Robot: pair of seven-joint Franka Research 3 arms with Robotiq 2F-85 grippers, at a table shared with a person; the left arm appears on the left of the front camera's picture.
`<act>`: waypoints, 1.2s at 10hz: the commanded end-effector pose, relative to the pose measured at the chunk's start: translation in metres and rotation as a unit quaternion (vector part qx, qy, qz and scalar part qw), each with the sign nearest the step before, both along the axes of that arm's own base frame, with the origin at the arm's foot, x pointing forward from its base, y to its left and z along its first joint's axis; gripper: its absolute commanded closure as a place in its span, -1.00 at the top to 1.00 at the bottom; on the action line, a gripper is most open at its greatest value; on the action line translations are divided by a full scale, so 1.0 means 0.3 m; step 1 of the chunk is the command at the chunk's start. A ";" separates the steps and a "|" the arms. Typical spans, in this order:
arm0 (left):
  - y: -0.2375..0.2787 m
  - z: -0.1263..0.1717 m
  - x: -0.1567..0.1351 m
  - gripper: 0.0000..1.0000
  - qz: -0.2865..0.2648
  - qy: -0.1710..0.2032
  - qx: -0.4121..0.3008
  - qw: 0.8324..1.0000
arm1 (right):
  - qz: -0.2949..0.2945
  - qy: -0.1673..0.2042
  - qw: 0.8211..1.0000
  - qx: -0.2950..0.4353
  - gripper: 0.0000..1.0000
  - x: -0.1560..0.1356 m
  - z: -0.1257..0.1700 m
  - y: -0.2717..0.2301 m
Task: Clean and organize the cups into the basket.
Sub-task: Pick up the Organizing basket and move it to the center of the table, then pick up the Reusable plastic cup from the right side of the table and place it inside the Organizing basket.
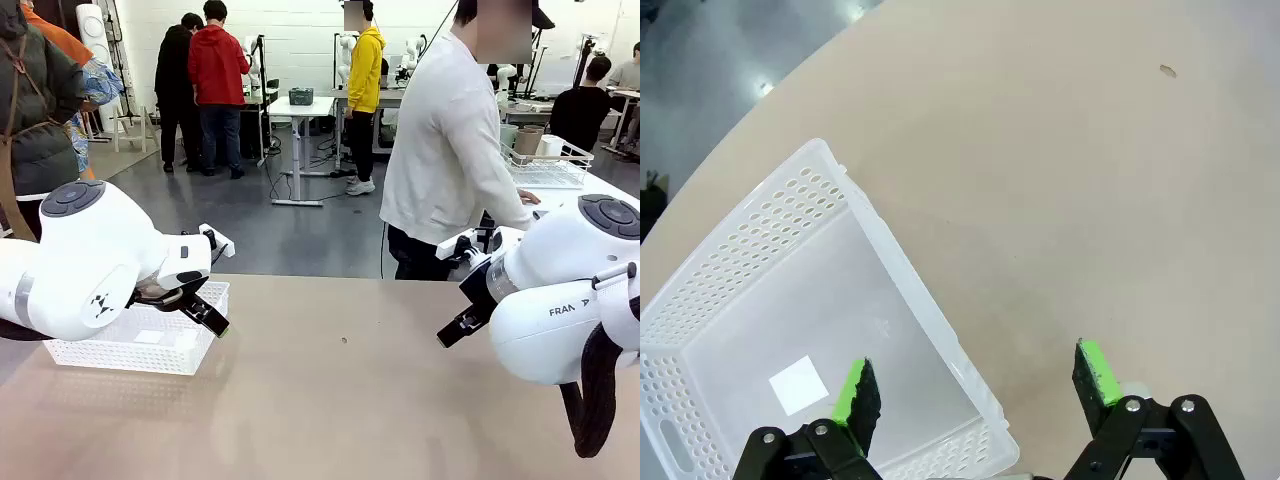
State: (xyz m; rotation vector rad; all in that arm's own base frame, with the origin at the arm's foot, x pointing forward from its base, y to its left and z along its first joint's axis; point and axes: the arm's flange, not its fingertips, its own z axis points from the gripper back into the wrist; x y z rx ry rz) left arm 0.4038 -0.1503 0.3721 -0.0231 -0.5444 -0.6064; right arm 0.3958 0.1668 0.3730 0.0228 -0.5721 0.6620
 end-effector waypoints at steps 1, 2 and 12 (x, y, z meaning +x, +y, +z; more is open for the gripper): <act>0.000 0.000 0.000 1.00 0.000 0.000 0.000 1.000 | 0.000 0.000 1.000 0.000 1.00 0.000 0.000 0.000; 0.000 0.000 0.000 1.00 0.000 0.000 0.000 1.000 | 0.000 0.000 1.000 0.000 1.00 0.000 0.000 0.000; 0.000 0.000 0.000 1.00 0.000 0.000 0.000 1.000 | 0.000 0.000 1.000 0.000 1.00 0.000 0.000 0.000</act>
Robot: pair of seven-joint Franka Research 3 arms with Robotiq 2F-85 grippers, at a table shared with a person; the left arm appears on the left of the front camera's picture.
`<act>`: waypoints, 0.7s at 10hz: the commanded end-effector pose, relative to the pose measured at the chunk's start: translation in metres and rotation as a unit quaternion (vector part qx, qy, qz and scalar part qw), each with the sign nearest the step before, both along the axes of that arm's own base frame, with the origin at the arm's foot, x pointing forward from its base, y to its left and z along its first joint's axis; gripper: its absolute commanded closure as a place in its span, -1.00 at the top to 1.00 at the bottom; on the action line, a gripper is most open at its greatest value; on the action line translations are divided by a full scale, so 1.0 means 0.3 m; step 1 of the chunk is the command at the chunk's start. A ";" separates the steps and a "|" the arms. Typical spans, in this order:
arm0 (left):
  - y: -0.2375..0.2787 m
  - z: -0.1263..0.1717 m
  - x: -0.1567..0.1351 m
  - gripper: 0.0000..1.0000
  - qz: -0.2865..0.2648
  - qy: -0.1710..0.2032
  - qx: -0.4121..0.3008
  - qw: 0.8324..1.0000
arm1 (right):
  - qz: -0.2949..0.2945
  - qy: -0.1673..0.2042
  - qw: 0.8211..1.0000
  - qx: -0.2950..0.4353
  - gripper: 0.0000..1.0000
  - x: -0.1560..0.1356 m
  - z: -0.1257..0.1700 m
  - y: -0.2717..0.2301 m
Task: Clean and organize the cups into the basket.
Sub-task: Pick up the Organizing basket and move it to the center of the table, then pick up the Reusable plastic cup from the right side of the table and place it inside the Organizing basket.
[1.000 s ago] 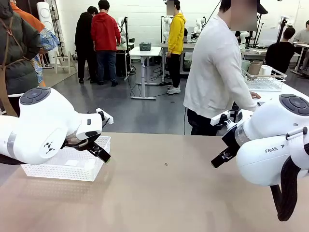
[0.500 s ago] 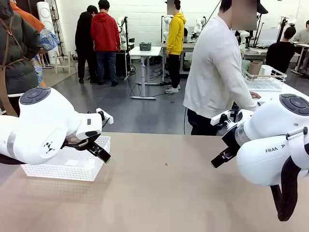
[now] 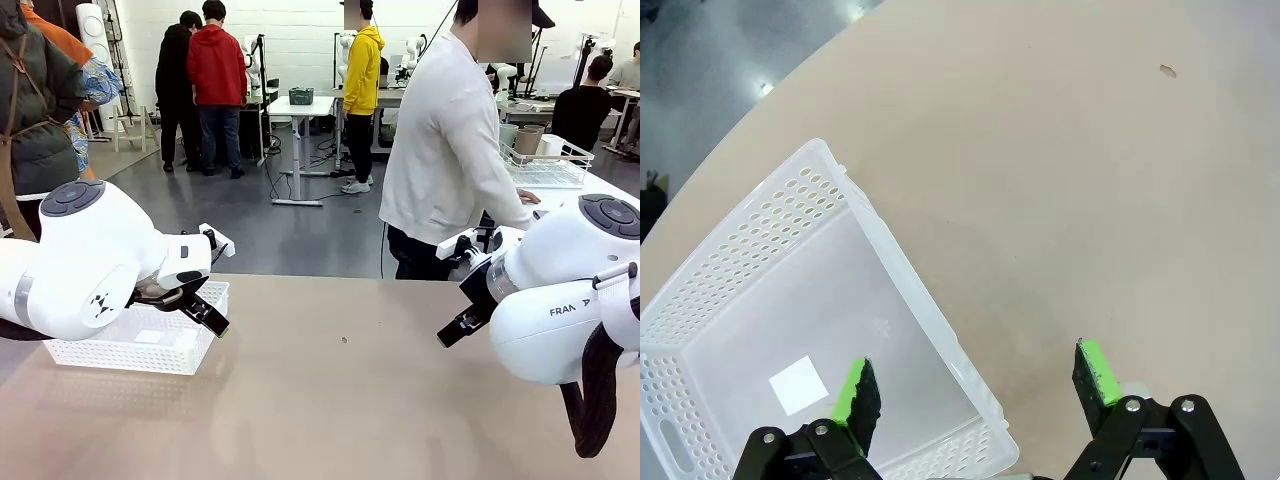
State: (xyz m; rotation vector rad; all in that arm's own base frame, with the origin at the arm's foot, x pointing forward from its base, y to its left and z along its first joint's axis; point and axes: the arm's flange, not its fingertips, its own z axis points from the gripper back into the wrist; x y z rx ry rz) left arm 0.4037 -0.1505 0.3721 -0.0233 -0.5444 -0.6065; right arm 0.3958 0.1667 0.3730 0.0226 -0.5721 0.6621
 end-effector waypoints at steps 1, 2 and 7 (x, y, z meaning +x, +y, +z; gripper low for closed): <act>0.000 0.000 0.000 1.00 0.000 0.000 0.000 1.000 | 0.000 0.000 1.000 0.000 1.00 0.000 0.000 0.000; 0.000 0.000 0.000 1.00 0.000 0.000 0.000 1.000 | 0.000 0.000 1.000 0.000 1.00 0.000 0.000 0.000; 0.003 0.110 -0.101 1.00 -0.030 -0.033 0.001 0.999 | -0.004 -0.006 0.999 -0.053 0.99 -0.095 0.064 0.037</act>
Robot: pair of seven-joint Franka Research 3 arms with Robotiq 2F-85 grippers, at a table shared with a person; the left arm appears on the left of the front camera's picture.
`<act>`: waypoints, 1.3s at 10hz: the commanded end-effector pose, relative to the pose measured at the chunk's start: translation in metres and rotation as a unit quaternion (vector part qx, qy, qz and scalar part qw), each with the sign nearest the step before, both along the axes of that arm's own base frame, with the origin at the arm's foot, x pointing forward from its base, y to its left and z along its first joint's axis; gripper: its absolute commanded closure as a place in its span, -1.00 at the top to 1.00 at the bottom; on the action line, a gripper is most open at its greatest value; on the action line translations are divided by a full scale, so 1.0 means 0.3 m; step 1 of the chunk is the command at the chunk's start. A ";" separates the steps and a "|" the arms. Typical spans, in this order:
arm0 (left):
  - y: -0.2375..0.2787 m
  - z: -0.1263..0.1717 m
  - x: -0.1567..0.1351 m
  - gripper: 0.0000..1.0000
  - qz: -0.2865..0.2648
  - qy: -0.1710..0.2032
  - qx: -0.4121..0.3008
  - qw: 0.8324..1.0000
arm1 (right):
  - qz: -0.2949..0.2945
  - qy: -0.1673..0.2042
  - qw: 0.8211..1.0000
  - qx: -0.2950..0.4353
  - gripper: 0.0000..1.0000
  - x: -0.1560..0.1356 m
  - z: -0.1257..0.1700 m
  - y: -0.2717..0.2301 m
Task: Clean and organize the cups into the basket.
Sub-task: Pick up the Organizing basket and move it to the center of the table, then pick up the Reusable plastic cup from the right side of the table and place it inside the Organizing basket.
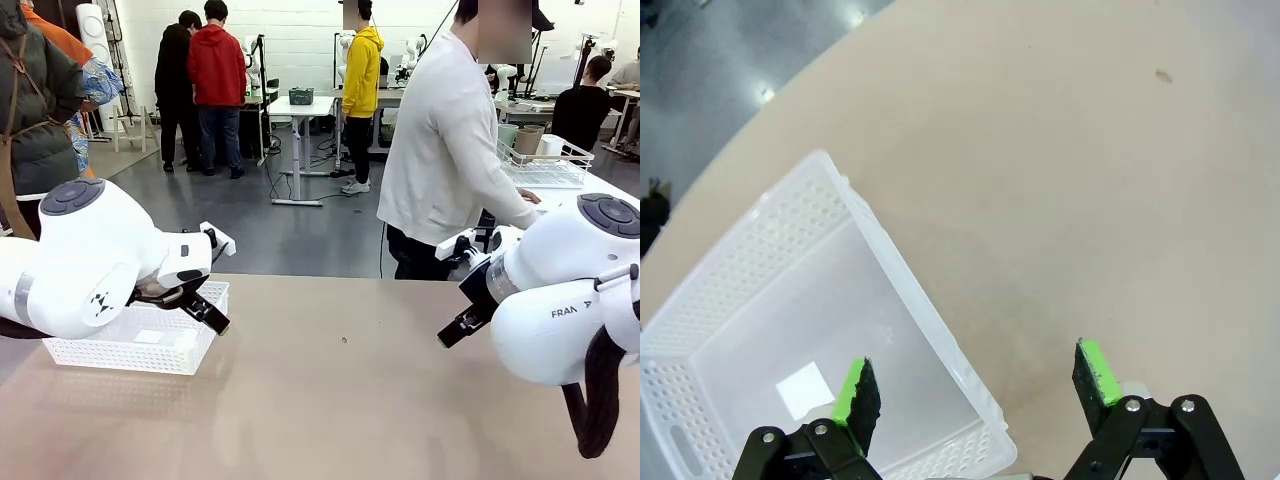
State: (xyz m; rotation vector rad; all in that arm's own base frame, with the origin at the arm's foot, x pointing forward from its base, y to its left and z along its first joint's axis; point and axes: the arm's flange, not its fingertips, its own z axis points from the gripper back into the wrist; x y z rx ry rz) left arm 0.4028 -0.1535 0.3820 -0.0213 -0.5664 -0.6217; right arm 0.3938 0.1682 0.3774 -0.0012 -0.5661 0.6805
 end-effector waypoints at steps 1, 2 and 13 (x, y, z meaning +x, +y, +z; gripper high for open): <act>0.054 0.156 -0.208 1.00 -0.052 -0.042 0.019 0.998 | -0.017 -0.010 0.999 -0.050 0.99 -0.194 0.119 0.039; 0.103 0.213 -0.264 1.00 -0.064 -0.044 0.057 0.995 | -0.034 -0.033 0.997 -0.062 0.99 -0.299 0.196 0.044; 0.121 0.579 -0.328 1.00 -0.089 -0.077 0.105 0.988 | -0.096 -0.072 0.992 0.042 0.99 -0.715 0.675 0.079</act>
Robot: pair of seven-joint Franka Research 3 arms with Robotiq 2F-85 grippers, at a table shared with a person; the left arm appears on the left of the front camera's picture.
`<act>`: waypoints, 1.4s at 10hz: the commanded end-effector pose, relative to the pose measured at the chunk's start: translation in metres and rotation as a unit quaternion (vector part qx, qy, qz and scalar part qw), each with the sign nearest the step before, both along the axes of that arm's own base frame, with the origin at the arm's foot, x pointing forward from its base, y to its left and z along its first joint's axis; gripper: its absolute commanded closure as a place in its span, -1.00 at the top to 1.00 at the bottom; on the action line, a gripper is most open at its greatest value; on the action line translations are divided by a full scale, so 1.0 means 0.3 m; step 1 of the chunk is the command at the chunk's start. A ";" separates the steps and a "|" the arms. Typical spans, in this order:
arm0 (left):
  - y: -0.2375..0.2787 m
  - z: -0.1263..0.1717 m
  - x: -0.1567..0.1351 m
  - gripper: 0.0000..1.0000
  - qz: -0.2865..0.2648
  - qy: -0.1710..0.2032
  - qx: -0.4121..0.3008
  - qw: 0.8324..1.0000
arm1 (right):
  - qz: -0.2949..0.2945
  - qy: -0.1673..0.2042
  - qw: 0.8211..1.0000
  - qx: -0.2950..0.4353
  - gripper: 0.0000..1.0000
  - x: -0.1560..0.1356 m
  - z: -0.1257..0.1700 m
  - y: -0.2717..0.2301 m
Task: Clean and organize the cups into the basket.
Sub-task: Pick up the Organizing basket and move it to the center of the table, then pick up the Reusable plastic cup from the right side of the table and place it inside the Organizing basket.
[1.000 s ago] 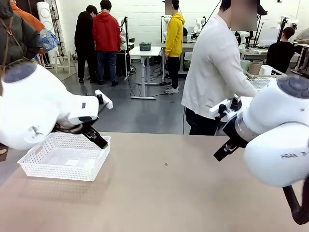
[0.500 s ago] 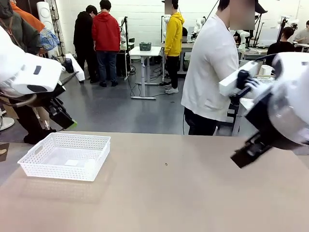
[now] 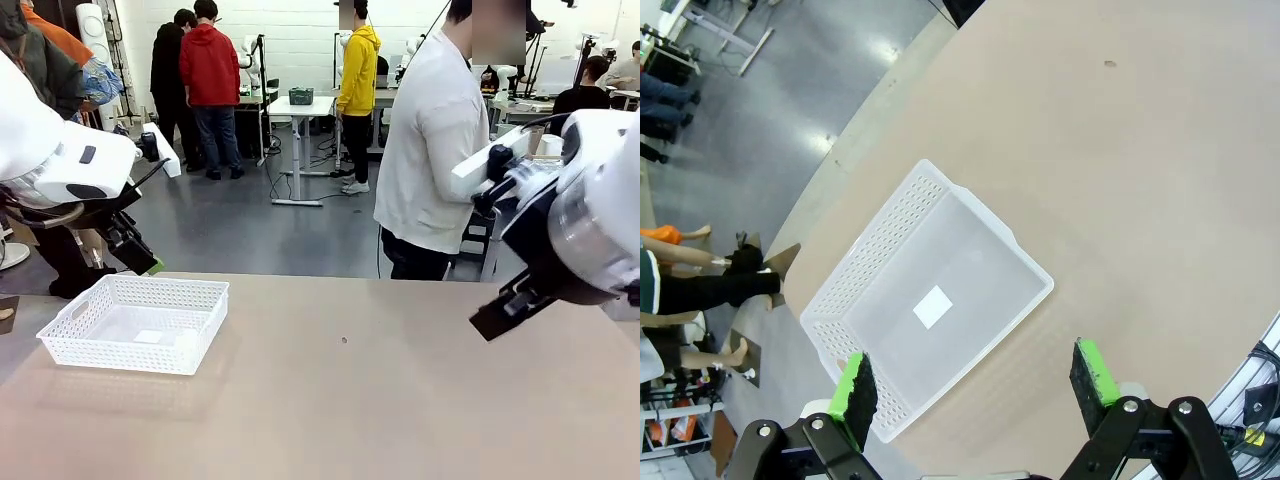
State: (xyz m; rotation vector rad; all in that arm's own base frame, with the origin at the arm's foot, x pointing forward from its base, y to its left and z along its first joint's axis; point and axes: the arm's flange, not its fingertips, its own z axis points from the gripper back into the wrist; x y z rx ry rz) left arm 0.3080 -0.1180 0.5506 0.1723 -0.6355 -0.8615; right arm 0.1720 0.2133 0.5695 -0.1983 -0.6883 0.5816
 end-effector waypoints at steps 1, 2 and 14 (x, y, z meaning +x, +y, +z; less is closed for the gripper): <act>0.083 0.063 0.062 1.00 0.007 0.213 -0.177 0.961 | -0.053 0.036 0.960 0.273 0.99 0.103 0.083 -0.189; 0.158 0.093 0.114 1.00 -0.029 0.336 -0.289 0.896 | -0.072 0.041 0.929 0.362 0.99 0.146 0.087 -0.299; 1.072 -0.043 0.429 1.00 0.189 0.406 -0.692 0.566 | -0.172 0.241 0.567 0.769 0.99 -0.002 -0.335 -1.324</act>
